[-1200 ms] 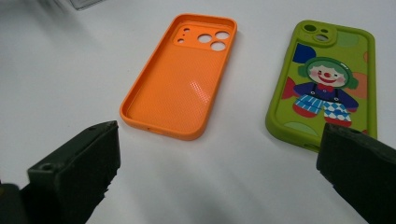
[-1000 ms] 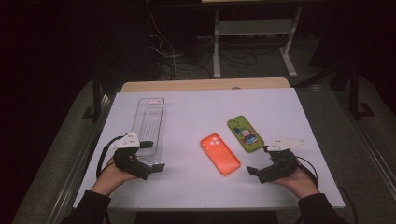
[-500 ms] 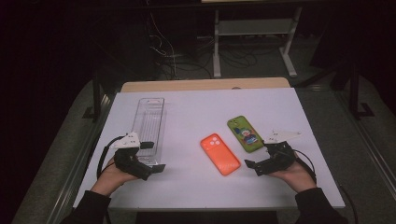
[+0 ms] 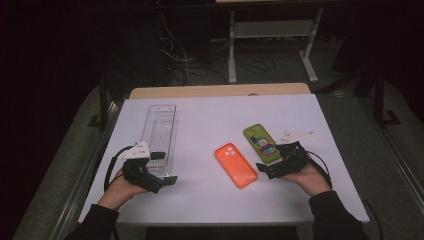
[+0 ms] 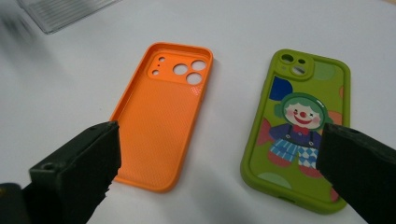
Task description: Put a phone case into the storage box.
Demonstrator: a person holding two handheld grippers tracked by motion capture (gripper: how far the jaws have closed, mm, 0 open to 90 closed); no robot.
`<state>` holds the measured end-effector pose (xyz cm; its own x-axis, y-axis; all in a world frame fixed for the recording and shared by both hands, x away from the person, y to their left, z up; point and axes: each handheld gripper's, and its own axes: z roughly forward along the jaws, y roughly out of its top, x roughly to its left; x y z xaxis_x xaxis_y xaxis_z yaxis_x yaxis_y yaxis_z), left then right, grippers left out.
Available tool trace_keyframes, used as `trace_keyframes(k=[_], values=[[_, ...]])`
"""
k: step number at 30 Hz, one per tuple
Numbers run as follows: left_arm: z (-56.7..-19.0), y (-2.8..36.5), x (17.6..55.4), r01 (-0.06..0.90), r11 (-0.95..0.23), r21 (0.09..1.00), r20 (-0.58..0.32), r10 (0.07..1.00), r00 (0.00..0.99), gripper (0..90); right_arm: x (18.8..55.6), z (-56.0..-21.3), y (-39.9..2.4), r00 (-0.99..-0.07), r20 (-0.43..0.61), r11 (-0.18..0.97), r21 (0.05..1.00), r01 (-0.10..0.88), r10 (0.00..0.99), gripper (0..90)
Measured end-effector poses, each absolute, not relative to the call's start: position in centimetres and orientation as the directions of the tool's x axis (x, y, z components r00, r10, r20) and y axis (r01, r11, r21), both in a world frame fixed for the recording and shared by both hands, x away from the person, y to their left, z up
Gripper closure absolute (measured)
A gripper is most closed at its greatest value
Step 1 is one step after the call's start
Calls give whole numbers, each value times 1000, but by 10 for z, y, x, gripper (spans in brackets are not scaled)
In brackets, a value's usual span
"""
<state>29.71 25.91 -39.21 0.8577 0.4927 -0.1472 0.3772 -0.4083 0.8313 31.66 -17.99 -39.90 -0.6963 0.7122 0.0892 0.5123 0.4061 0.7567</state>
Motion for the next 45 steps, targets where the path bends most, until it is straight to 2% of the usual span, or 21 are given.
trace_keyframes(k=[20, 35, 36, 37, 38, 39, 40, 41, 42, 45], values=[[-392, 260, 296, 380, -403, 833, -152, 492, 857, 0, 344, -394, -148, -708, 78, 453, 718, 528, 702, 0], [-391, 261, 296, 385, -396, 833, -161, 493, 855, 0, 375, -395, -124, -690, 101, 448, 692, 566, 717, 163], [-391, 261, 296, 385, -392, 835, -163, 492, 855, 0, 379, -397, -120, -687, 99, 451, 686, 571, 720, 205], [-391, 261, 296, 385, -392, 835, -163, 492, 855, 0, 379, -397, -120, -687, 99, 451, 686, 571, 720, 205], [-391, 261, 296, 383, -390, 837, -164, 490, 856, 0, 382, -399, -117, -678, 106, 443, 682, 582, 728, 266], [-391, 261, 296, 383, -390, 837, -164, 490, 856, 0, 382, -399, -117, -678, 106, 443, 682, 582, 728, 266], [-391, 261, 296, 384, -386, 839, -166, 490, 856, 0, 385, -402, -114, -671, 112, 440, 674, 593, 733, 345], [-391, 261, 296, 384, -386, 839, -166, 490, 856, 0, 385, -402, -114, -671, 112, 440, 674, 593, 733, 345], [-391, 261, 296, 382, -388, 839, -164, 489, 857, 0, 389, -405, -112, -666, 120, 435, 670, 602, 736, 432], [-391, 261, 297, 383, -388, 838, -163, 491, 856, 0, 394, -411, -109, -665, 138, 432, 660, 614, 734, 562]])
